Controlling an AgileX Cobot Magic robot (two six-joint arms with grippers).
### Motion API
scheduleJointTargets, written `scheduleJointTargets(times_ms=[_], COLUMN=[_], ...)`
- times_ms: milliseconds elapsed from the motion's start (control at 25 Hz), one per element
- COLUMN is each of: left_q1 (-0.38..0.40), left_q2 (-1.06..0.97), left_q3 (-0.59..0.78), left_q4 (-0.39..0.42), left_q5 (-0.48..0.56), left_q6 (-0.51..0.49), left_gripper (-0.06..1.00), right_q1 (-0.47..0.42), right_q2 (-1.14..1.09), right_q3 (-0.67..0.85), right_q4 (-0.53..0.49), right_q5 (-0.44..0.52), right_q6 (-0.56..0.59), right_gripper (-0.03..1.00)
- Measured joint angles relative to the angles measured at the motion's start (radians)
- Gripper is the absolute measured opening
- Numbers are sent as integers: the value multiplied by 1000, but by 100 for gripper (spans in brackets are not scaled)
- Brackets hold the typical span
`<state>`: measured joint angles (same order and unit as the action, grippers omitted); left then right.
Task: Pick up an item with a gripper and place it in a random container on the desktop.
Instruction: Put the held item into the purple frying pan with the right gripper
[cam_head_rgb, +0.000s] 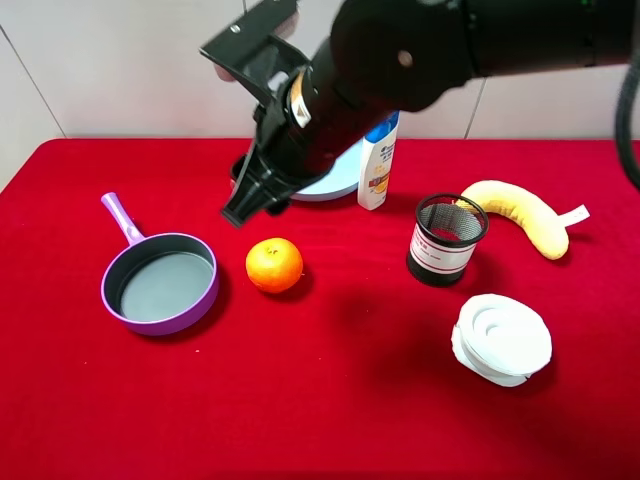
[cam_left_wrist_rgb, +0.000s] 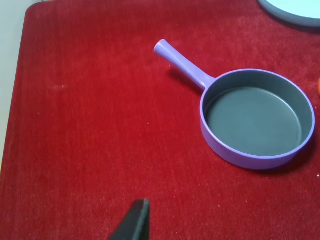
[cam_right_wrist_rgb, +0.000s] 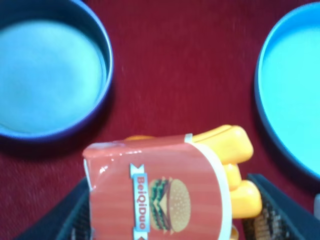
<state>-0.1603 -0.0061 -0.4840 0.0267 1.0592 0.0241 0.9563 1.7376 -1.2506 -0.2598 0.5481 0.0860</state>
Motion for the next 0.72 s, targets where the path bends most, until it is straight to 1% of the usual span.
scheduleJointTargets(times_ms=[240, 520, 720], left_q1=[0, 0, 0], left_q2=[0, 0, 0], left_q3=[0, 0, 0], left_q4=[0, 0, 0], left_q5=[0, 0, 0], left_q6=[0, 0, 0], left_gripper=[99, 99, 99], right_q1=[5, 58, 87], right_q2=[76, 195, 278], right_q3=[-75, -204, -285], right_q4=[81, 142, 208], right_q5=[-14, -18, -18], right_q6=[-113, -210, -275], right_gripper=[44, 44, 44])
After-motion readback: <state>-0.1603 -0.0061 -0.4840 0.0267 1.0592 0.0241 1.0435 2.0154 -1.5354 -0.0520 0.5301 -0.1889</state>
